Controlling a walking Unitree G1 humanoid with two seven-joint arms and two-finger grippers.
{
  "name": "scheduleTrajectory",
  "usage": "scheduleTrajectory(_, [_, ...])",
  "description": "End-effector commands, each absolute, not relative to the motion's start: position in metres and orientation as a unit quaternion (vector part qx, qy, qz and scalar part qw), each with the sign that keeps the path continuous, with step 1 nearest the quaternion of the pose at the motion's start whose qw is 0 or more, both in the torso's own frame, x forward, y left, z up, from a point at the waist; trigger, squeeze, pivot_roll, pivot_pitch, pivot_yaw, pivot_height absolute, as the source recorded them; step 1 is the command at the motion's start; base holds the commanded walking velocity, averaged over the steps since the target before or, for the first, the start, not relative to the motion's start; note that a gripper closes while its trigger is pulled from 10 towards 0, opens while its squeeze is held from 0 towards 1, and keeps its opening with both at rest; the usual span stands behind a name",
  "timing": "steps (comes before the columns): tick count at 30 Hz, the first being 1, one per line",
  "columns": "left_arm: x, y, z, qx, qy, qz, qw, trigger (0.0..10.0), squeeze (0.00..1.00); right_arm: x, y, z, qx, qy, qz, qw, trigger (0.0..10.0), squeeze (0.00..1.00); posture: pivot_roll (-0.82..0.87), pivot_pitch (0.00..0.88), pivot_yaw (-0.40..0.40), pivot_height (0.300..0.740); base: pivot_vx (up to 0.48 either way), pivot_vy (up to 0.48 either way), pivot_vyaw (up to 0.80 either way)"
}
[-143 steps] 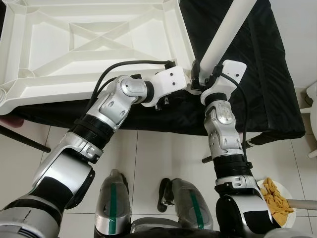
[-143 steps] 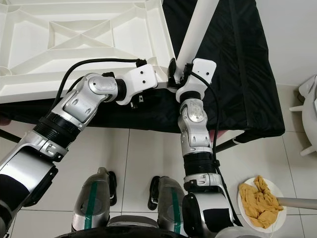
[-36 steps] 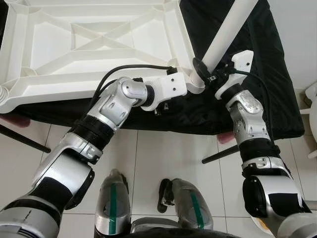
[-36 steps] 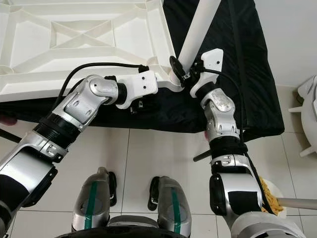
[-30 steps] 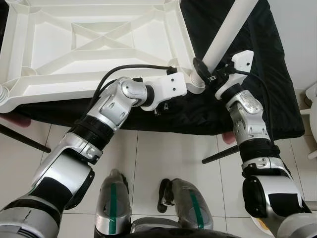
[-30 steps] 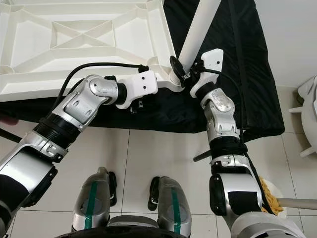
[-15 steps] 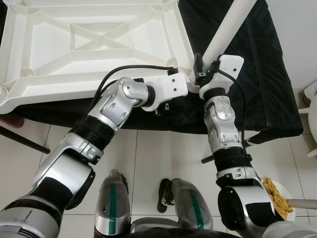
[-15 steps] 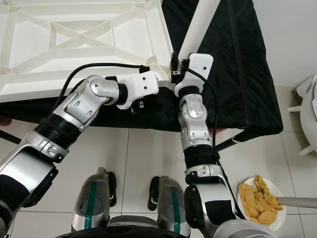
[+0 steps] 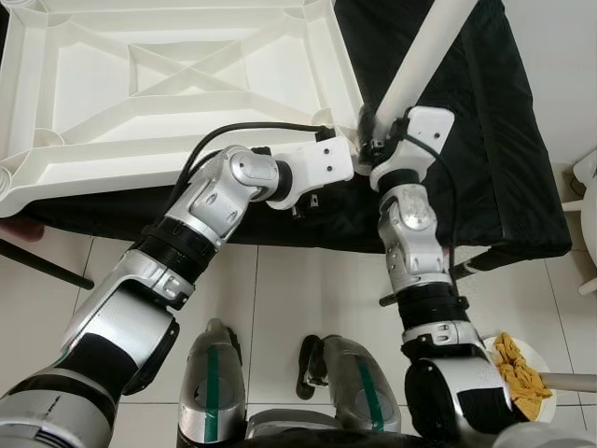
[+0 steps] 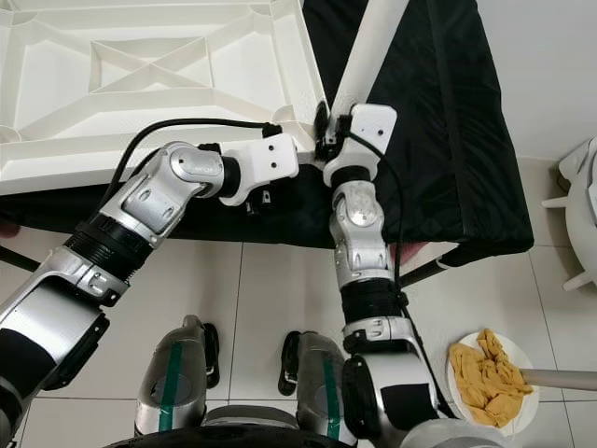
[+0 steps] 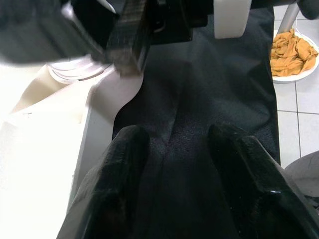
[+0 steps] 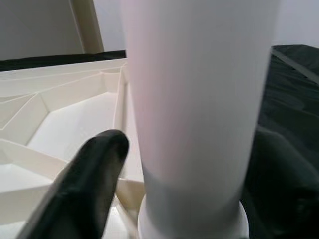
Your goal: Building children table
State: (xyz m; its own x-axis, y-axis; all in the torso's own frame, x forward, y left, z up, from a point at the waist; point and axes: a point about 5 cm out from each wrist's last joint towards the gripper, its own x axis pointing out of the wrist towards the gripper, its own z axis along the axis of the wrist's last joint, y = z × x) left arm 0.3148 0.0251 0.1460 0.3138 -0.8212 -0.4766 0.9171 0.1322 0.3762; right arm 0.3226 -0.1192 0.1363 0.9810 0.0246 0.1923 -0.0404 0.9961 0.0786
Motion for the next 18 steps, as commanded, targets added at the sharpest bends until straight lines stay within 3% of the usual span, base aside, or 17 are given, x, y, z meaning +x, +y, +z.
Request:
scheduleTrajectory(1, [0.312, 0.023, 0.145, 0.309, 0.079, -0.593, 0.739, 10.0, 0.00, 0.322, -0.123, 0.135, 0.042, -0.091, 0.014, 0.995, 10.0, 1.00, 0.03, 0.044, -0.064, 0.740, 0.000, 0.000, 0.00])
scheduleTrajectory(6, [0.312, 0.024, 0.146, 0.310, 0.078, -0.592, 0.740, 10.0, 0.00, 0.324, -0.129, 0.135, 0.031, -0.090, 0.010, 0.995, 10.0, 1.00, 0.03, 0.040, -0.065, 0.740, 0.000, 0.000, 0.00])
scheduleTrajectory(7, [0.313, 0.024, 0.146, 0.310, 0.078, -0.592, 0.740, 10.0, 0.00, 0.325, -0.130, 0.136, 0.028, -0.089, 0.010, 0.996, 10.0, 0.09, 0.03, 0.039, -0.065, 0.740, 0.000, 0.000, 0.00])
scheduleTrajectory(8, [0.313, 0.024, 0.146, 0.310, 0.078, -0.592, 0.740, 10.0, 0.00, 0.325, -0.130, 0.136, 0.028, -0.089, 0.010, 0.996, 10.0, 0.09, 0.03, 0.039, -0.065, 0.740, 0.000, 0.000, 0.00])
scheduleTrajectory(9, [0.313, 0.024, 0.146, 0.310, 0.077, -0.592, 0.740, 10.0, 0.00, 0.325, -0.131, 0.136, 0.026, -0.088, 0.011, 0.996, 10.0, 0.00, 0.03, 0.037, -0.065, 0.740, 0.000, 0.000, 0.00])
scheduleTrajectory(18, [0.314, 0.023, 0.147, 0.309, 0.076, -0.590, 0.742, 10.0, 0.00, 0.328, -0.139, 0.138, 0.013, -0.090, 0.020, 0.996, 10.0, 0.00, 0.03, 0.035, -0.071, 0.740, 0.000, 0.000, 0.00])
